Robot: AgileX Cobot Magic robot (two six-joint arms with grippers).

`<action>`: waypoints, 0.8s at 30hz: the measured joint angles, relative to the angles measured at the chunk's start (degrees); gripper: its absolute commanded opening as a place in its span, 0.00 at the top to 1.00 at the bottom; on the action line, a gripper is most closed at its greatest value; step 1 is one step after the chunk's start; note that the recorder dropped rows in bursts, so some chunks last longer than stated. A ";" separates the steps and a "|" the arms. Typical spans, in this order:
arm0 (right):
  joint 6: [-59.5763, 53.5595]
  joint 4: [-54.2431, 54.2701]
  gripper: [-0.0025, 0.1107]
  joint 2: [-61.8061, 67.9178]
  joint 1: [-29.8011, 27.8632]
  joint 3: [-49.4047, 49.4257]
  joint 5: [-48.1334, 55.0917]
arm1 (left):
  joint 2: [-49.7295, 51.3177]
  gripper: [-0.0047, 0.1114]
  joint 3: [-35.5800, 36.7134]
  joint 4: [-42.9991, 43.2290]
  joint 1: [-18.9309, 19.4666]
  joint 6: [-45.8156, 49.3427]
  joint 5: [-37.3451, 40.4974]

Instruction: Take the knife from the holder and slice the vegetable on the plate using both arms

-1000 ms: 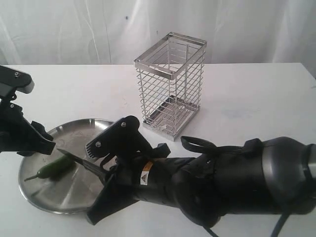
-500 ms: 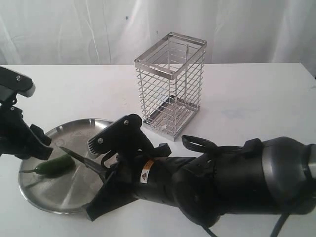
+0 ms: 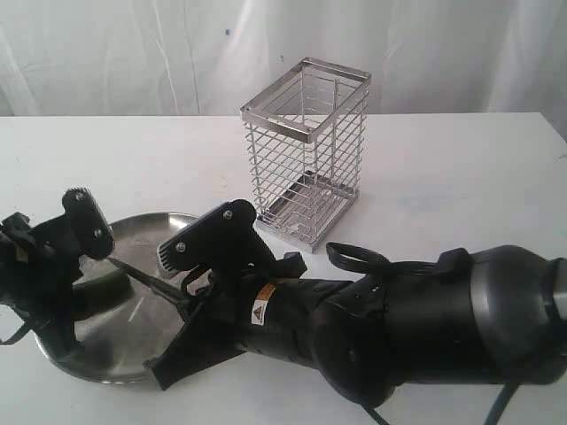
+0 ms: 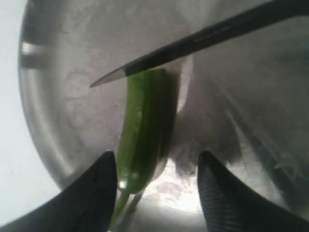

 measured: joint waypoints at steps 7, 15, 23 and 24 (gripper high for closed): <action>0.00 0.10 0.98 0.00 0.00 0.00 0.00 | 4.90 0.48 0.00 0.45 0.00 6.47 -5.49; 0.00 0.21 0.98 -1.10 0.00 0.00 -0.37 | 6.46 0.48 0.00 0.56 0.00 10.93 -10.50; 0.00 0.21 0.98 -4.06 0.00 -0.48 -1.10 | 6.19 0.48 0.00 0.56 0.00 16.82 -11.88; 0.00 0.21 0.98 -4.23 0.00 -0.48 -1.24 | 5.67 0.46 0.00 0.56 0.00 16.93 -12.34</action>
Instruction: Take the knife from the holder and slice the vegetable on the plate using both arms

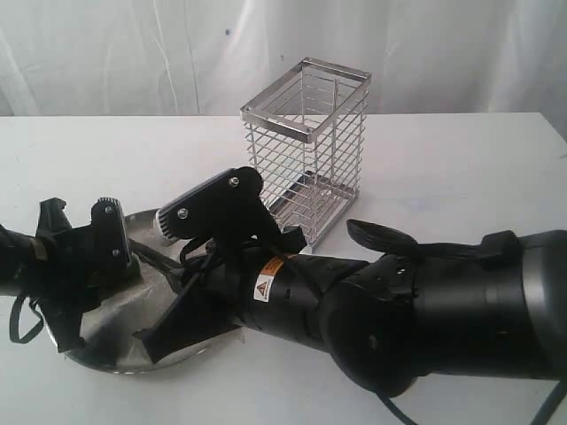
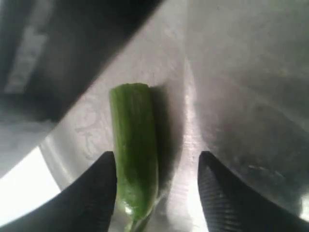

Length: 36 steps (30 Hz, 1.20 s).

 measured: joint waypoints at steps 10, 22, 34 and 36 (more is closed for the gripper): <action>0.00 0.00 0.98 -0.32 0.00 0.00 -0.31 | -2.36 0.45 -8.18 -10.71 2.02 -1.37 14.08; 0.00 0.00 0.98 -0.86 0.00 0.00 -0.46 | 4.91 0.45 -21.99 -5.98 2.62 -2.70 35.74; 0.00 0.00 0.98 -0.86 0.00 0.00 -0.46 | 10.19 0.46 -22.94 -5.63 2.62 0.06 34.72; 0.00 0.00 0.98 -0.86 0.00 0.00 -0.46 | 11.34 0.52 -22.94 -5.63 2.62 -0.17 34.83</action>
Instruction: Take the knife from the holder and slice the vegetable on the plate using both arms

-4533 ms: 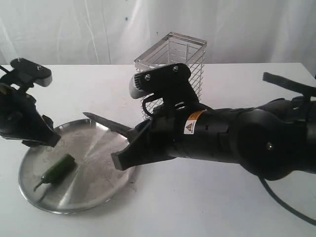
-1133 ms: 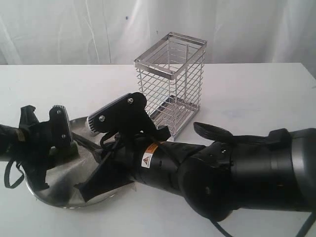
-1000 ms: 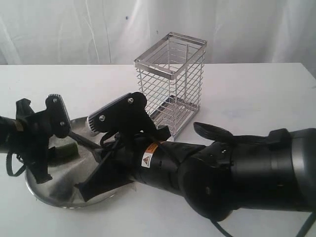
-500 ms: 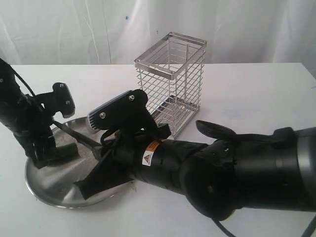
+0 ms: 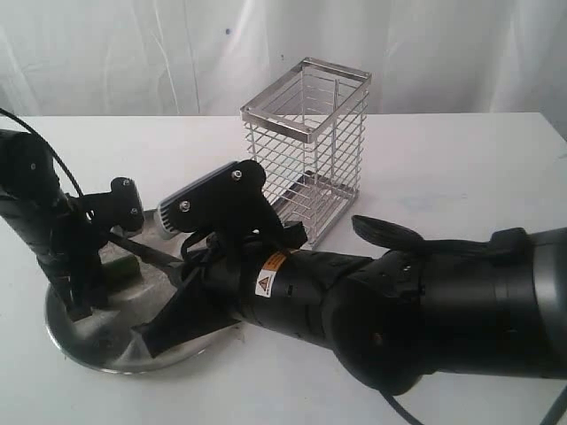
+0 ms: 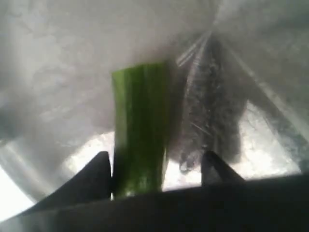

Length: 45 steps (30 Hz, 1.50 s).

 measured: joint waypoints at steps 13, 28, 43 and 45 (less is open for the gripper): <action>-0.89 0.00 0.98 0.00 0.00 0.00 3.14 | -2.92 0.69 -0.52 -5.59 0.00 -17.69 4.12; -9.18 0.00 0.98 0.00 -0.94 0.00 7.10 | -3.19 0.43 4.36 -11.72 0.00 -20.02 8.03; -10.64 0.00 0.98 0.51 -2.03 0.00 7.33 | -16.01 0.43 1.16 -10.06 0.00 -20.78 11.55; -10.64 0.00 0.98 0.74 -2.03 0.00 7.10 | -16.79 0.43 1.16 -9.84 0.00 -21.00 11.55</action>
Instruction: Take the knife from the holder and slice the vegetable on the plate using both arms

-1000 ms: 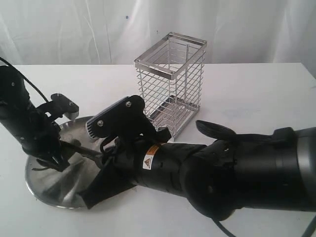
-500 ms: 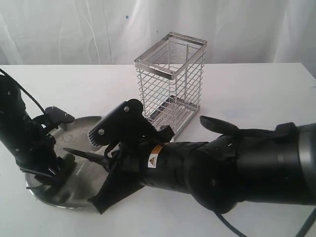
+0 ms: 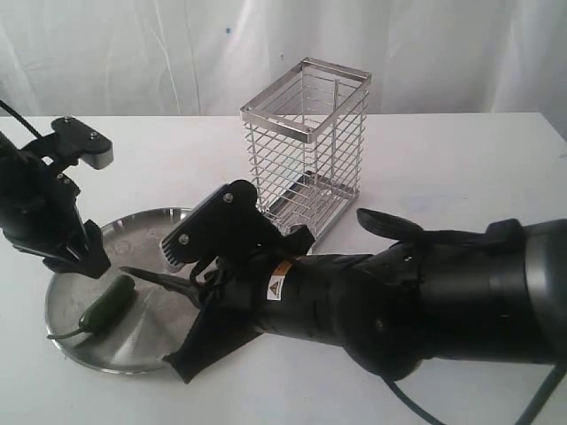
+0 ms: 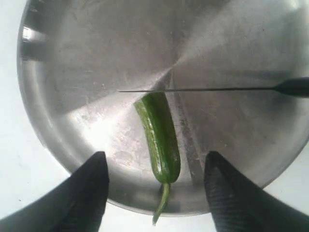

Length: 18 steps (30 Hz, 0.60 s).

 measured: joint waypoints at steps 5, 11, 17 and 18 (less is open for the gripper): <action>0.00 0.00 0.98 0.00 0.00 0.00 -1.14 | -0.68 0.43 0.00 0.00 0.00 -0.36 0.13; 0.00 0.00 0.98 0.00 0.11 0.00 -1.14 | -0.68 0.43 0.00 0.25 0.00 -1.46 -0.99; 0.00 0.00 0.98 0.00 1.74 0.00 -1.81 | -0.68 0.43 0.00 0.25 0.00 -1.43 -1.12; 0.00 0.00 0.98 0.00 1.75 0.00 -1.81 | -0.68 0.43 0.00 0.39 0.00 -1.43 -1.12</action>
